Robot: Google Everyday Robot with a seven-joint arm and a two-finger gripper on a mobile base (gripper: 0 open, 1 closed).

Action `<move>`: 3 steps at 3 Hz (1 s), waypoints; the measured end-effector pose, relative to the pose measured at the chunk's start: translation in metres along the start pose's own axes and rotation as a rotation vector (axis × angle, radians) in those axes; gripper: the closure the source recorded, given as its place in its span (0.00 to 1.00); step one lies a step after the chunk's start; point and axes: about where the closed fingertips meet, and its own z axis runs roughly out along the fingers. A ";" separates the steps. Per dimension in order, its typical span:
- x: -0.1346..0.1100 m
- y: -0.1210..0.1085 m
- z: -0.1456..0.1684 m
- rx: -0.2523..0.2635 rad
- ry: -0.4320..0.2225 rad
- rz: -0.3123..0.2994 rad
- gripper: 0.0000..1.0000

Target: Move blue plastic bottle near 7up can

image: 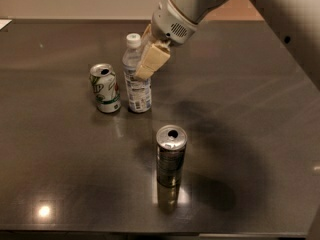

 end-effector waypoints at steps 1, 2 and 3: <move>0.001 0.001 0.002 0.000 0.005 -0.005 0.36; 0.001 0.002 0.004 -0.001 0.000 -0.006 0.12; 0.000 0.002 0.006 -0.002 -0.001 -0.008 0.00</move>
Offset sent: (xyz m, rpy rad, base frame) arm -0.0027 -0.0008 -0.0059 0.0083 -0.0043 0.0028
